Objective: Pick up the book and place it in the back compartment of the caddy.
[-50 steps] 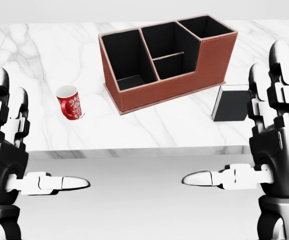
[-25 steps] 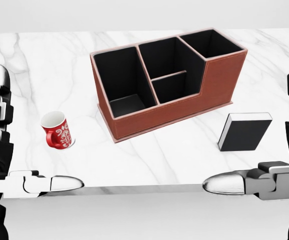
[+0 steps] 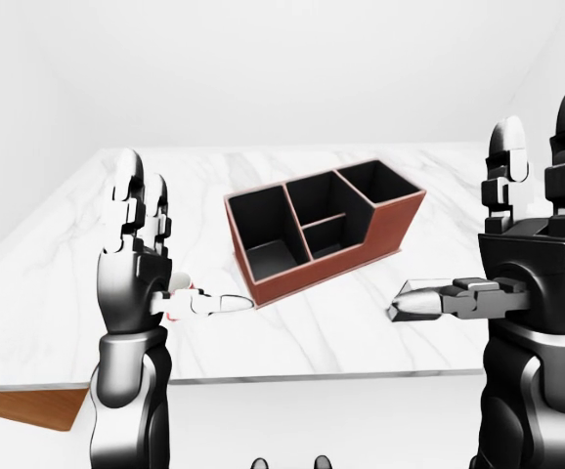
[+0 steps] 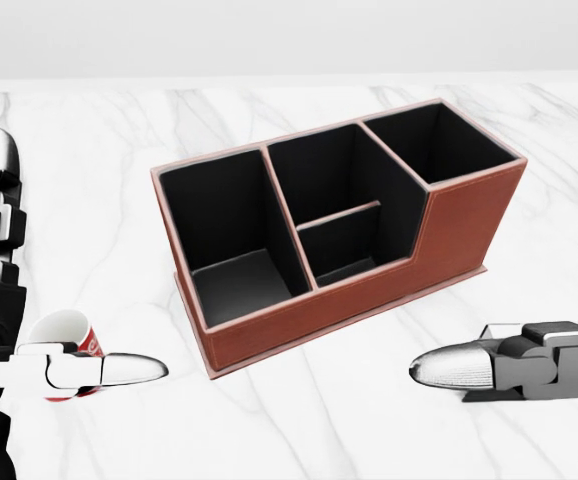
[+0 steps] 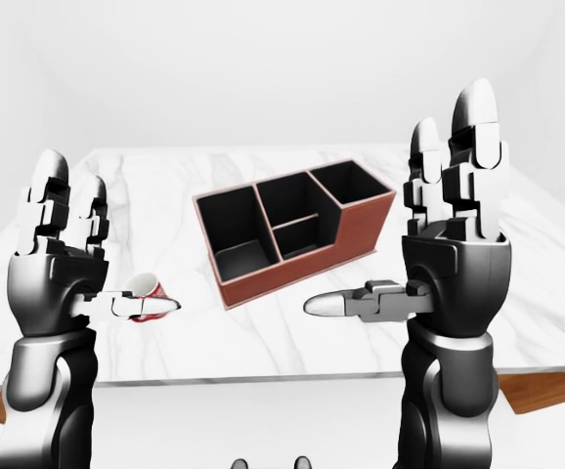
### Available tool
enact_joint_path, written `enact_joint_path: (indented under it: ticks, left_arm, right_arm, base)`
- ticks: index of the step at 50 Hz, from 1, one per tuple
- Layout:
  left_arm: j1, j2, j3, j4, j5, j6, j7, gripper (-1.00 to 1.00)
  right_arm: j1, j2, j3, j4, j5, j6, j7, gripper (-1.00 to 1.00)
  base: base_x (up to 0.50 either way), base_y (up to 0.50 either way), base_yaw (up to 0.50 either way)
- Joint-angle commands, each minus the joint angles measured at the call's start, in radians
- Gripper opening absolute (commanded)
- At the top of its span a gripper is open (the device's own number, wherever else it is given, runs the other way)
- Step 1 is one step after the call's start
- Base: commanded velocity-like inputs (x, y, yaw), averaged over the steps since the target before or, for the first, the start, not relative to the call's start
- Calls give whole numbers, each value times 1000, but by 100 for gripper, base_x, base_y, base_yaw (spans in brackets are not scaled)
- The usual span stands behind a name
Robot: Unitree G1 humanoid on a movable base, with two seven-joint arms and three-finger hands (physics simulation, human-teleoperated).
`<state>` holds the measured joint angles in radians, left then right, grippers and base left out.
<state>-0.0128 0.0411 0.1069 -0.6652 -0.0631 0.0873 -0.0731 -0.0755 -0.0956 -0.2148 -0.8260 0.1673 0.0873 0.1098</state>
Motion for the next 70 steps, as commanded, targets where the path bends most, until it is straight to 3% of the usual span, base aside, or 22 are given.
enact_joint_path:
  ticks: [1,22,41,49,53,70]
  left_arm:
    - [-3,0,3,1,-1,0,0,100]
    - [-7,2,5,2,-4,0,3,100]
    - [-4,1,0,3,-2,0,3,100]
    - [-3,0,0,1,-1,0,3,100]
    - [-1,0,0,-3,-1,0,2,100]
    - [-4,2,7,-9,-5,0,1,100]
  right_arm:
    - [0,-2,0,-1,-10,0,4,100]
    - [2,-1,17,6,-49,0,19,100]
    - [14,12,54,0,-141,0,58,100]
    - [9,27,22,-21,-87,0,65,100]
    - [4,1,44,-16,-123,0,43,100]
    - [-8,2,45,-61,-170,0,63,100]
  base:
    - [50,-5,0]
    - [45,-3,0]
    - [1,0,0]
    - [0,0,0]
    - [8,0,0]
    - [0,0,0]
